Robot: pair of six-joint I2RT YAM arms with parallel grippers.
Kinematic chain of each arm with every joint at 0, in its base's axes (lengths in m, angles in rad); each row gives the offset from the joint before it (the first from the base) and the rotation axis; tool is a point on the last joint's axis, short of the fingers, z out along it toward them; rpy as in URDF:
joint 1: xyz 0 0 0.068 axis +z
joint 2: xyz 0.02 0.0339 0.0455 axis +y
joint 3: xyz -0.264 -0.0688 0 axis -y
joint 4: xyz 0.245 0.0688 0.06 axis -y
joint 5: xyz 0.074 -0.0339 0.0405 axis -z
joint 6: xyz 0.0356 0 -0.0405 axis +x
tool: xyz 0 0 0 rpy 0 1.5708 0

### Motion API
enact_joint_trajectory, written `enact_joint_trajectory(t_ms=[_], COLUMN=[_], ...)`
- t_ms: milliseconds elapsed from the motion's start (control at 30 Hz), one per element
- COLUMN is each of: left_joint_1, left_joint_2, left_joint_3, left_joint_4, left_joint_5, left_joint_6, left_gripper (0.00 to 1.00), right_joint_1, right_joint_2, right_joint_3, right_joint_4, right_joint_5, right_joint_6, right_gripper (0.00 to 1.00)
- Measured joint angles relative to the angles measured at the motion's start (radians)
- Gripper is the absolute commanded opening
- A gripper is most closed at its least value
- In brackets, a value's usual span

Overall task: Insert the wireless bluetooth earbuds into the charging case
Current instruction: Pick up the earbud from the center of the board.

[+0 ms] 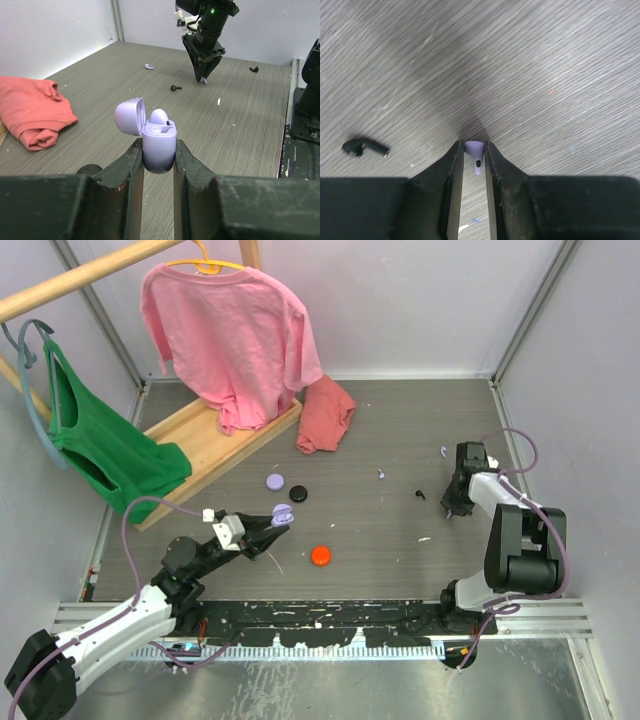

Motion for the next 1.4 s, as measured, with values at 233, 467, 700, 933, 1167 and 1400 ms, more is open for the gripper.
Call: enact_joint_trajectory(t_ms=[233, 467, 700, 933, 1167, 1400], left_joint_1=[0.0, 0.0, 0.0, 0.0, 0.0, 0.0], left_joint_2=[0.006, 0.007, 0.034, 0.048, 0.056, 0.096], left_joint_3=[0.0, 0.0, 0.001, 0.003, 0.027, 0.054], left_joint_4=[0.0, 0.001, 0.018, 0.032, 0.042, 0.077], left_joint_5=[0.0, -0.002, 0.001, 0.003, 0.003, 0.003], left_joint_6=[0.0, 0.016, 0.023, 0.023, 0.019, -0.003], left_gripper=[0.01, 0.02, 0.04, 0.04, 0.03, 0.02], right_joint_1=[0.13, 0.295, 0.471, 0.623, 0.774, 0.962], right_joint_2=[-0.111, -0.269, -0.409, -0.533, -0.612, -0.606], right_joint_3=[-0.018, -0.017, -0.005, -0.003, -0.003, -0.008], right_joint_4=[-0.03, -0.034, -0.012, 0.06, 0.185, 0.343], right_joint_5=[-0.026, -0.032, -0.032, -0.031, -0.032, -0.008], right_joint_6=[0.013, 0.043, 0.1, 0.138, 0.158, 0.146], right_gripper=[0.19, 0.19, 0.18, 0.18, 0.18, 0.18])
